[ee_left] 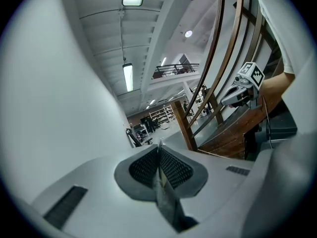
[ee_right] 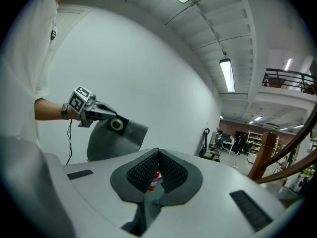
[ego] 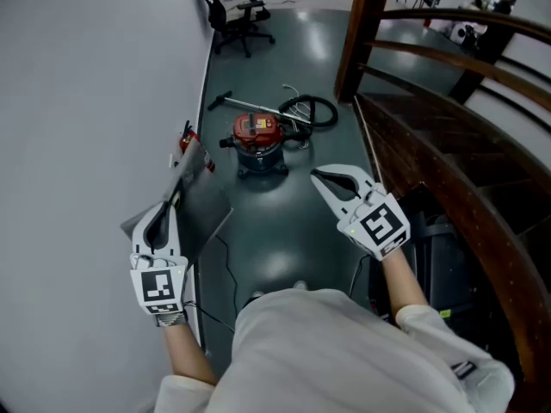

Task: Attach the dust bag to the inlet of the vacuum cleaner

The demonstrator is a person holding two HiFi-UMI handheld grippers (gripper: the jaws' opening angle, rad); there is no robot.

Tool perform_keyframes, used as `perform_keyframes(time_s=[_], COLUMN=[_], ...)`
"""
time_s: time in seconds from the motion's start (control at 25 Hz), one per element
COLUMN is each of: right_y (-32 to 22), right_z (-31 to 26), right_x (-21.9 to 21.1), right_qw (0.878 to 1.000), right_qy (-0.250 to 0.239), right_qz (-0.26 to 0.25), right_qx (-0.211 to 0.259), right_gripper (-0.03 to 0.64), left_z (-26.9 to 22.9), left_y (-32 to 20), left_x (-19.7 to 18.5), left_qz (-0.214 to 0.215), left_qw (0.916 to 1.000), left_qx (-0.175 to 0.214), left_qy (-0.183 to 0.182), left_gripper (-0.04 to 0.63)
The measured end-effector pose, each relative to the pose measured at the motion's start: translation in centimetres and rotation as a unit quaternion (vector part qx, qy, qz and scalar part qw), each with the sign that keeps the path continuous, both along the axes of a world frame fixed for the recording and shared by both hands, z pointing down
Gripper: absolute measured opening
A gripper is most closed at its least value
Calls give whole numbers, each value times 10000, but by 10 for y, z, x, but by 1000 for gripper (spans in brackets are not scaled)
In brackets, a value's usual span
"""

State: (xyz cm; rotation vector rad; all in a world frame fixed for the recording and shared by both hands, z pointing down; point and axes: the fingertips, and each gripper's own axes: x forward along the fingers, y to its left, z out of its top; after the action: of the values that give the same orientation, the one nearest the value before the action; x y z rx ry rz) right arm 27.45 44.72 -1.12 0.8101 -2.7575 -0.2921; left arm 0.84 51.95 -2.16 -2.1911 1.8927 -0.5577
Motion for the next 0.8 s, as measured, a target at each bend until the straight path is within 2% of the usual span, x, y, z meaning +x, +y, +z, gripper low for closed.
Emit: perform_keyframes(time_s=[0.24, 0.48, 0.68, 0.8], right_y=[-23, -49, -83, -114], right_z=[6, 3, 10, 12], right_x=[25, 30, 20, 3], right_qw=[10000, 9995, 9997, 9998], right_qy=[-61, -279, -248, -195], right_qz=[-39, -85, -23, -17], right_qx=[-49, -90, -54, -1], right_gripper=[28, 28, 28, 28], left_z=[-6, -8, 4, 7], left_y=[-21, -41, -71, -105], left_x=[13, 10, 1, -19], left_qz=[-207, -444, -364, -349], left_qw=[9997, 9988, 9989, 9988], left_qx=[91, 180, 128, 182], left_qy=[-58, 138, 249, 300], left_gripper=[20, 20, 20, 20])
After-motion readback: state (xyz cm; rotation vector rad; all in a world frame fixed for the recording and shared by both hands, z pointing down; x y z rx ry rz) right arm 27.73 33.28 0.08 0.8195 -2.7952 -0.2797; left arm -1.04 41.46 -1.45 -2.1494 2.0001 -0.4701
